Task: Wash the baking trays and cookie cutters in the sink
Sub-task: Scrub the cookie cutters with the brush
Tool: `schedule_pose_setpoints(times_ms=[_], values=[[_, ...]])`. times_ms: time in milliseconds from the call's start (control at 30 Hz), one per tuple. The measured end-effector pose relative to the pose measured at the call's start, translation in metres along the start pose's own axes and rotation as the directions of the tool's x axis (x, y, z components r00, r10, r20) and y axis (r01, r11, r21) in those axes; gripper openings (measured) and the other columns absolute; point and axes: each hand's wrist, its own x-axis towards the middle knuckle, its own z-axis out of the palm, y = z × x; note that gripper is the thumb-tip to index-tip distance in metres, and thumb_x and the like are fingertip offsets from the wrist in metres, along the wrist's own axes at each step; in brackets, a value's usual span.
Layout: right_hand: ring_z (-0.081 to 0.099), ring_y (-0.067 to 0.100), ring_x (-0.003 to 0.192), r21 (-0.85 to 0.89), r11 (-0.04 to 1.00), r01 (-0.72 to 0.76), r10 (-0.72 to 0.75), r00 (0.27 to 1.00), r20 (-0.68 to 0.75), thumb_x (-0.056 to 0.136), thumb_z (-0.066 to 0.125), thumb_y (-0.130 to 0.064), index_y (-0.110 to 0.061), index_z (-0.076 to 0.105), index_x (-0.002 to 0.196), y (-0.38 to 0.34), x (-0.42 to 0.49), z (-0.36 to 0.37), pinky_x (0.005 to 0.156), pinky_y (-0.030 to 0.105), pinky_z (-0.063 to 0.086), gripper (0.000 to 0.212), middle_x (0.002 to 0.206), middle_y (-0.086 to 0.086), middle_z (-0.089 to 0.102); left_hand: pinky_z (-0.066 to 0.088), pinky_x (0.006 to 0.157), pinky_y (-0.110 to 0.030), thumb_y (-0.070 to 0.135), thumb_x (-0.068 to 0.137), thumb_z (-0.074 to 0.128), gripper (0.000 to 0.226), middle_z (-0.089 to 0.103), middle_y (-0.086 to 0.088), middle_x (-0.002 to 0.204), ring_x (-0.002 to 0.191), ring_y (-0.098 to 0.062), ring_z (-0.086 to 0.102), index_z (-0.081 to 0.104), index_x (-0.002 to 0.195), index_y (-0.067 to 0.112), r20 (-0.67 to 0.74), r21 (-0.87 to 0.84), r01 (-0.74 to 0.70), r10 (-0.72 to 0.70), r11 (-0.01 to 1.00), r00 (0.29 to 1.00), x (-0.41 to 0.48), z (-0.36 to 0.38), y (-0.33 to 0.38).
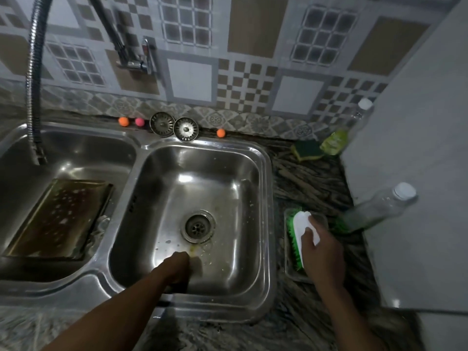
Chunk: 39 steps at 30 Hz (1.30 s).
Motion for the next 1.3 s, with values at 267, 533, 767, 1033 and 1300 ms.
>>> schedule_pose_setpoints(times_ms=[267, 533, 767, 1033, 1300], values=[[0.058, 0.030, 0.117, -0.037, 0.999, -0.020, 0.021, 1.000, 0.022, 0.098, 0.051, -0.030, -0.027, 0.056, 0.135, 0.008, -0.010, 0.003, 0.089, 0.039, 0.051, 0.038, 0.134, 0.006, 0.060, 0.055, 0.058, -0.023, 0.018, 0.074, 0.073, 0.014, 0.065, 0.000, 0.073, 0.065, -0.012, 0.062, 0.065, 0.084, 0.013, 0.097, -0.171, -0.065, 0.083, 0.983, 0.992, -0.011, -0.008, 0.010], [0.056, 0.008, 0.109, 0.233, 0.961, 0.150, -0.144, 0.989, -0.041, 0.097, 0.056, -0.023, -0.022, 0.062, 0.130, -0.058, 0.007, 0.001, 0.088, 0.019, 0.044, 0.034, 0.125, -0.007, 0.062, 0.056, 0.062, -0.032, -0.014, 0.066, 0.081, 0.035, 0.065, -0.008, 0.074, 0.069, -0.019, 0.064, 0.061, 0.095, -0.010, -0.119, -0.796, -0.277, 0.309, 0.539, 0.944, -0.036, -0.056, 0.052], [0.053, -0.024, 0.097, 0.343, 0.897, 0.277, -0.373, 0.893, 0.253, 0.093, 0.064, -0.025, -0.029, 0.068, 0.121, -0.117, 0.010, 0.072, 0.086, 0.006, 0.045, 0.028, 0.115, -0.019, 0.064, 0.060, 0.075, -0.031, 0.000, 0.092, 0.055, 0.033, 0.072, -0.013, 0.107, 0.096, -0.023, 0.071, 0.063, 0.124, 0.002, -0.079, -0.997, -0.077, 0.526, -0.025, 0.847, -0.058, -0.097, 0.091], [0.061, -0.009, 0.103, 0.331, 0.886, 0.326, -0.412, 0.880, 0.237, 0.092, 0.065, -0.028, -0.023, 0.071, 0.116, -0.125, 0.010, 0.094, 0.089, 0.015, 0.049, 0.026, 0.112, -0.015, 0.070, 0.060, 0.063, -0.026, 0.018, 0.096, 0.058, 0.032, 0.068, -0.015, 0.099, 0.076, -0.020, 0.067, 0.063, 0.124, 0.003, -0.112, -0.975, -0.027, 0.382, -0.221, 0.917, -0.050, -0.094, 0.083], [0.057, -0.019, 0.101, 0.432, 0.812, 0.393, -0.482, 0.868, 0.116, 0.091, 0.066, -0.015, -0.023, 0.068, 0.117, -0.116, 0.000, 0.085, 0.081, 0.000, 0.040, 0.027, 0.105, -0.029, 0.063, 0.041, 0.049, -0.025, 0.009, 0.089, 0.069, 0.029, 0.063, -0.016, 0.074, 0.049, -0.020, 0.051, 0.068, 0.117, 0.015, -0.196, -0.974, -0.221, 0.320, 0.041, 0.927, -0.049, -0.097, 0.081]])
